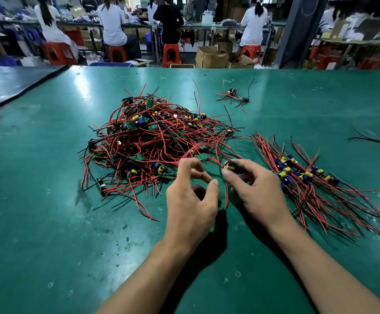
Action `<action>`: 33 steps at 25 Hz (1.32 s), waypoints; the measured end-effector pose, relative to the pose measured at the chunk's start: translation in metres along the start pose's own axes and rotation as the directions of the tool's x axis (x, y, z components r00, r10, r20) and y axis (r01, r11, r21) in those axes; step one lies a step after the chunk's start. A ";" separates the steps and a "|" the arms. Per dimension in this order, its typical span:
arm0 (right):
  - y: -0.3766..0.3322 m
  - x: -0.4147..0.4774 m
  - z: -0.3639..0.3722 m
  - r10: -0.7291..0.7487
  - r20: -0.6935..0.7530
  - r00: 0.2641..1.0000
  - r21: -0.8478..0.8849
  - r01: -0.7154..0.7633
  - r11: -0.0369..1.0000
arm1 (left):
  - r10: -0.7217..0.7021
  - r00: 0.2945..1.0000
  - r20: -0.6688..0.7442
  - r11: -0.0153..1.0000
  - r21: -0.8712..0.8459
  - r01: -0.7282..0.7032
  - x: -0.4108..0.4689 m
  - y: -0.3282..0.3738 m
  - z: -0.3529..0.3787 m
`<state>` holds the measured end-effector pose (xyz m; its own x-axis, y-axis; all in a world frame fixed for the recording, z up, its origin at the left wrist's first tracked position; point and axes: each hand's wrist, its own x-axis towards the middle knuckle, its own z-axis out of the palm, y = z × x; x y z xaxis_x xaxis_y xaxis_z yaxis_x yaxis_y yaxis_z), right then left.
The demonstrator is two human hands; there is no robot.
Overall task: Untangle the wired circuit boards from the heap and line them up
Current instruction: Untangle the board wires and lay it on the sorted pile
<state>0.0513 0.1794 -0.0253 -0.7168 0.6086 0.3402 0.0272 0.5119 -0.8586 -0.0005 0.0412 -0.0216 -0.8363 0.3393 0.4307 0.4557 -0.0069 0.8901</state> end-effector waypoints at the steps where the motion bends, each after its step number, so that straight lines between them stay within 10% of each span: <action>1: 0.000 0.002 -0.001 0.045 -0.007 0.999 0.062 -0.044 0.997 | -0.030 0.999 0.034 0.999 0.015 0.030 0.002 -0.002 0.000; 7: -0.016 0.006 -0.007 0.331 0.258 0.908 0.694 -0.412 0.590 | -0.196 0.964 0.180 0.980 0.012 0.197 0.008 -0.009 0.003; 16: -0.021 0.012 -0.033 0.150 0.485 0.862 0.869 -0.494 0.030 | -0.250 0.959 0.132 0.967 -0.014 0.254 0.010 -0.012 0.003; 19: -0.024 0.011 -0.031 0.131 0.577 0.806 0.795 -0.591 0.138 | -0.247 0.962 0.121 0.965 -0.055 0.255 0.011 -0.010 0.003; 23: -0.032 -0.004 -0.009 0.351 0.552 0.756 0.449 -0.624 0.639 | -0.234 0.963 0.135 0.962 -0.111 0.250 0.011 -0.004 0.000; 33: -0.029 -0.007 -0.001 0.357 0.462 0.812 0.362 -0.540 0.760 | -0.226 0.949 0.221 0.947 -0.179 0.268 0.007 -0.001 -0.004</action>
<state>0.0567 0.1609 -0.0024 -0.8941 0.3972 -0.2071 0.1555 -0.1585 -0.9750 -0.0084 0.0401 -0.0189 -0.8288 0.5317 0.1742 0.1533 -0.0837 0.9846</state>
